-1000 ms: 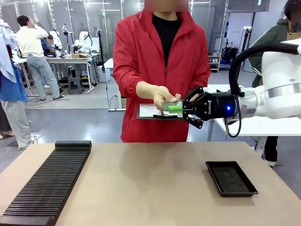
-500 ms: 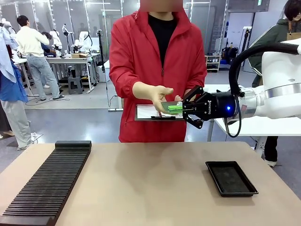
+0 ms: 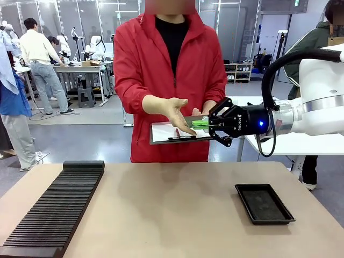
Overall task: Inspect the PCB.
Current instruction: Place the Blank PCB in the ESD tray.
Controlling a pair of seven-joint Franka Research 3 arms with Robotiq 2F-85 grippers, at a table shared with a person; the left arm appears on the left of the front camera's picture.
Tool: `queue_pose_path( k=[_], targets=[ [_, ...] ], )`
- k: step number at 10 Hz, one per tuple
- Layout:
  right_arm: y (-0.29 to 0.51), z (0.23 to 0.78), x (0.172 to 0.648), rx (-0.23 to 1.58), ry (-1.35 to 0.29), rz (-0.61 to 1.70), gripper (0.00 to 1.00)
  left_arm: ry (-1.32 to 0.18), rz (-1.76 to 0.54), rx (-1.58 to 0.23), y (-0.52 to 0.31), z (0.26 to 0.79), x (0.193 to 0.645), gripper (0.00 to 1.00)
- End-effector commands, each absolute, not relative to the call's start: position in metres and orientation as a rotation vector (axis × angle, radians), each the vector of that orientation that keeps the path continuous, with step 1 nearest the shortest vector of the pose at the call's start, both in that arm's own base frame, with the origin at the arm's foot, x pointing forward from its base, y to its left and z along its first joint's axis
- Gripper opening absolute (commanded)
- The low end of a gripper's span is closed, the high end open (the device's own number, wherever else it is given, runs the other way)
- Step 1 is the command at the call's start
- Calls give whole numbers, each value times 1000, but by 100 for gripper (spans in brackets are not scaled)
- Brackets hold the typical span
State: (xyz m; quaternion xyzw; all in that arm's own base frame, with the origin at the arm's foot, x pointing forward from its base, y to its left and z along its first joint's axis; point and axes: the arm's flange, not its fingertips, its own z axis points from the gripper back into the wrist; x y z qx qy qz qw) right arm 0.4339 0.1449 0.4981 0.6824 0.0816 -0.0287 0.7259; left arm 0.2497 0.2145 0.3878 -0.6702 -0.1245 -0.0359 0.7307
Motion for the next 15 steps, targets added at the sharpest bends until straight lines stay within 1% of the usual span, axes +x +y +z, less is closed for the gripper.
queue_pose_path(
  k=[1,7,8,10,12,14,15],
  targets=[
    [146,500,433,1504,176,-59,0,-270,-83,-1466,213,391,247,100],
    [146,500,433,1504,176,-59,0,-270,-83,-1466,213,391,247,100],
    [145,498,434,1505,180,-63,3,-270,-83,-1466,213,391,247,100],
    [95,495,429,1465,141,23,3,-270,-83,-1466,213,391,247,100],
    [37,477,414,1376,91,122,3,-270,-83,-1466,213,391,247,100],
    [-8,453,407,1354,88,164,3,-270,-83,-1466,213,391,247,100],
    [-29,433,409,1283,21,128,3,-270,-83,-1466,213,391,247,100]
  ],
)
